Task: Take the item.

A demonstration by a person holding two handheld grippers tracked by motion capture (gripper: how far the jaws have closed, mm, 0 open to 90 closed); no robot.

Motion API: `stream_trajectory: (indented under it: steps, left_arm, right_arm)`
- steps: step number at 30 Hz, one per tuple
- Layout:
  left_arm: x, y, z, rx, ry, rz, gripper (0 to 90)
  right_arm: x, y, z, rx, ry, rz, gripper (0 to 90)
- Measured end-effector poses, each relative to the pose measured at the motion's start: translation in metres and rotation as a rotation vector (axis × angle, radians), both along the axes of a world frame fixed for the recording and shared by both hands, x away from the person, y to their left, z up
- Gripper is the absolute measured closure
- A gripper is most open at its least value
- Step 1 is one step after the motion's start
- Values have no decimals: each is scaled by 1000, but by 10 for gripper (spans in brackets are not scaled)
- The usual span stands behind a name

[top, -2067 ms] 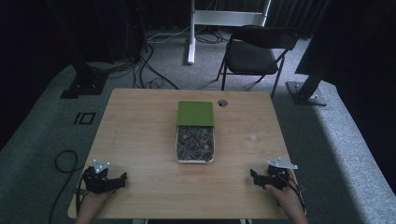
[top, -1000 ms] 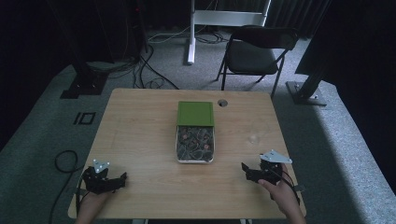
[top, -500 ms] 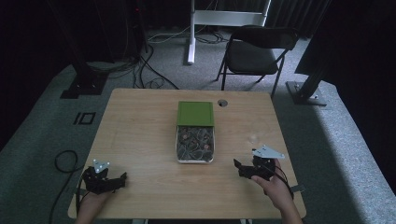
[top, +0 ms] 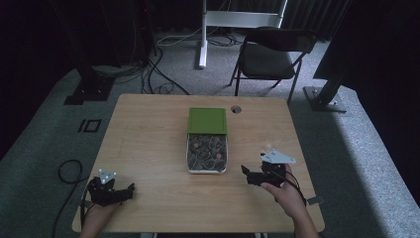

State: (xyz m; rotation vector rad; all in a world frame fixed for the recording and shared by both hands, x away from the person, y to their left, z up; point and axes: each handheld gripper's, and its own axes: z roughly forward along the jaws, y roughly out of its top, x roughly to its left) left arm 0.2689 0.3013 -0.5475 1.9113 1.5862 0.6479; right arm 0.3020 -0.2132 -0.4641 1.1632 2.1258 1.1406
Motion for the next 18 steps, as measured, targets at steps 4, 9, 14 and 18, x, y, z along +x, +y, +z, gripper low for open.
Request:
stream_trajectory:
  steps: [4,9,14,18]
  left_arm:
    - [0,0,0,0,0,0,17]
    - [0,0,0,0,0,0,16]
    - [0,0,0,0,0,0,17]
    - [0,0,0,0,0,0,16]
  right_arm:
    - [1,4,2,0,-5,11,132]
    - [3,12,6,6,-6,29,132]
    - [6,21,10,6,-12,50,132]
    - [8,28,14,8,-21,71,132]
